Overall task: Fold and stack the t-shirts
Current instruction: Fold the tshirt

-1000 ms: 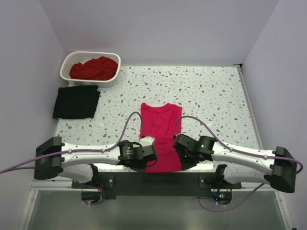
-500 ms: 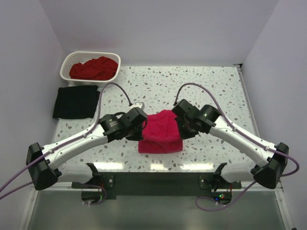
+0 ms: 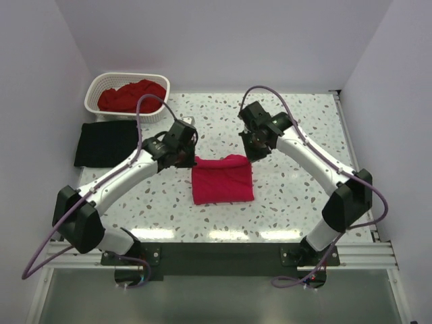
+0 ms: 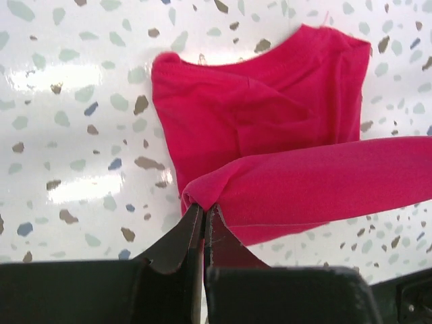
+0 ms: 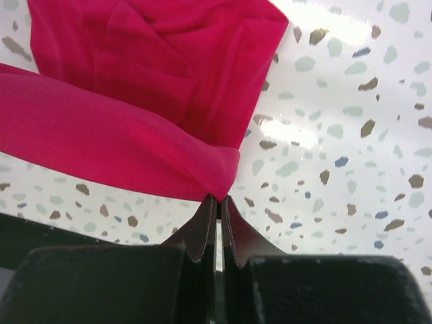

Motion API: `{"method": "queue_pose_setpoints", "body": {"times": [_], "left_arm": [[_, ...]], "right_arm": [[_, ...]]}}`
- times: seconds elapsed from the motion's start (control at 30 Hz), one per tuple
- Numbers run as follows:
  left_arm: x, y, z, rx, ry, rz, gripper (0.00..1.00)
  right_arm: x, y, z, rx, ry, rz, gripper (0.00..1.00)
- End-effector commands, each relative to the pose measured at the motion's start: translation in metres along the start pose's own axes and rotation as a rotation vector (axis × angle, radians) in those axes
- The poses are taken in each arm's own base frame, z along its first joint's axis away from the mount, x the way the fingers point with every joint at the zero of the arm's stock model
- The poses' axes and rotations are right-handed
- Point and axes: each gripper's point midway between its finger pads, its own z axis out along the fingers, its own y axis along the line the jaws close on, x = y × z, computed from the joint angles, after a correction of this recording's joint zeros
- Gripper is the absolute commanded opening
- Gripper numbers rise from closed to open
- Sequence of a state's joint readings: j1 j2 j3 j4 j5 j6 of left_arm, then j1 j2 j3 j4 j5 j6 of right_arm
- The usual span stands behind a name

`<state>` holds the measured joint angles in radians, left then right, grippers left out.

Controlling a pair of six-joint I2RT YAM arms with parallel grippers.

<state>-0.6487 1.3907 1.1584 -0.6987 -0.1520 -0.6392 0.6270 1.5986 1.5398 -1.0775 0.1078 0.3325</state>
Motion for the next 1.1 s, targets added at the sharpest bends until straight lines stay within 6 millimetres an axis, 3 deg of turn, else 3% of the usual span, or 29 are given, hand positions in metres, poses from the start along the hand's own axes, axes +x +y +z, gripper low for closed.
{"method": "queue_pose_setpoints", "body": {"times": [0.0, 0.13, 0.27, 0.47, 0.6, 0.87, 1.07], "left_arm": [[-0.037, -0.005, 0.017, 0.033, -0.075, 0.012, 0.00], [-0.055, 0.003, 0.043, 0.030, -0.097, -0.015, 0.00], [-0.056, 0.012, 0.076, 0.003, -0.080, -0.019, 0.00], [-0.051, 0.013, 0.105, 0.014, -0.068, -0.032, 0.00], [-0.051, 0.009, 0.105, 0.039, -0.081, -0.033, 0.00], [-0.058, -0.003, 0.079, 0.127, -0.133, -0.016, 0.00], [-0.053, -0.005, 0.085, 0.141, -0.135, -0.005, 0.00]], "right_arm": [[-0.040, 0.000, 0.011, -0.042, -0.083, -0.020, 0.00], [-0.058, -0.009, 0.043, -0.040, -0.078, 0.011, 0.00], [-0.069, -0.018, 0.077, -0.036, -0.070, 0.053, 0.00], [-0.057, -0.027, 0.113, -0.012, -0.023, 0.095, 0.00], [-0.051, -0.034, 0.113, 0.018, -0.040, 0.116, 0.00], [-0.042, -0.044, 0.076, 0.048, -0.106, 0.162, 0.00], [-0.031, -0.056, 0.070, 0.096, -0.134, 0.199, 0.00]]}}
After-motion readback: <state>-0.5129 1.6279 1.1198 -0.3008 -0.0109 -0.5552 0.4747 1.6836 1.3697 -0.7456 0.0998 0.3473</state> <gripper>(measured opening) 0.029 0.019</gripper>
